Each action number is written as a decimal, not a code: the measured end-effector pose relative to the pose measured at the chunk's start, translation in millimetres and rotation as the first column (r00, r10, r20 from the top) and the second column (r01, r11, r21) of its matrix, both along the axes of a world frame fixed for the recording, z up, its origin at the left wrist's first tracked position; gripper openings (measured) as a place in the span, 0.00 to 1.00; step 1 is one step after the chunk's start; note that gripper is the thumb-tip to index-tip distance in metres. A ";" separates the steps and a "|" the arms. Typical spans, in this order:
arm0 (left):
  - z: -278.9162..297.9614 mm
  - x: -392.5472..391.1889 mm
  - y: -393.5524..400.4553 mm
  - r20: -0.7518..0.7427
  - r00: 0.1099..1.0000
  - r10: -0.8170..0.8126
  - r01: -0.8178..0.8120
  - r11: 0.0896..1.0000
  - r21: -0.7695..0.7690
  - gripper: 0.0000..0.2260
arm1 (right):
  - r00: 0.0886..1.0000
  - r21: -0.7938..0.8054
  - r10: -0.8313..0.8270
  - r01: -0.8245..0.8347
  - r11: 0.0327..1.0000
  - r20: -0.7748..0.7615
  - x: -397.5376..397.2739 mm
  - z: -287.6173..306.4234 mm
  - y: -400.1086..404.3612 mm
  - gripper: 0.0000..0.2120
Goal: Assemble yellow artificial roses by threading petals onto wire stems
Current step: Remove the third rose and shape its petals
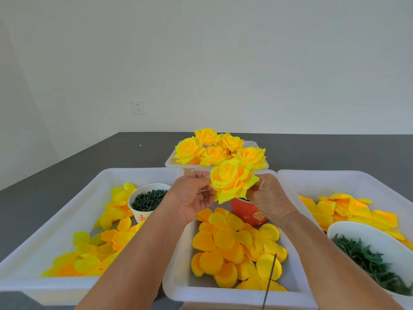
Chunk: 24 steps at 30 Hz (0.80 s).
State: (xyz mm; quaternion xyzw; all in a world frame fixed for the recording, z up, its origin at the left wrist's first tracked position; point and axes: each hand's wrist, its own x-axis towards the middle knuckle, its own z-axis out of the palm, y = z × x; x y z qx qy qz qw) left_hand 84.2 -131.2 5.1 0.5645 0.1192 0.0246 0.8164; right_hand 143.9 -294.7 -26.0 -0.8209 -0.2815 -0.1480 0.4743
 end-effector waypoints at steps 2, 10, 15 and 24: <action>-0.2 -0.8 -0.7 0.048 0.999 0.018 -0.023 0.994 0.107 0.10 | 1.000 -0.013 -0.005 0.005 1.000 -0.005 1.4 -0.7 0.0 0.06; -0.4 -2.5 -4.3 0.152 0.980 0.130 -0.171 0.941 0.293 0.11 | 0.996 0.029 0.063 -0.061 0.998 -0.070 0.9 -1.4 0.7 0.07; -0.8 -2.6 -2.7 0.123 0.985 0.121 -0.150 0.953 0.264 0.08 | 0.993 0.052 0.072 -0.068 0.996 -0.088 0.0 -0.1 -0.7 0.08; 0.3 -5.3 -6.4 0.313 0.944 0.105 -0.222 0.904 0.365 0.12 | 0.978 0.023 0.112 -0.110 0.994 -0.176 1.7 -1.3 -1.7 0.06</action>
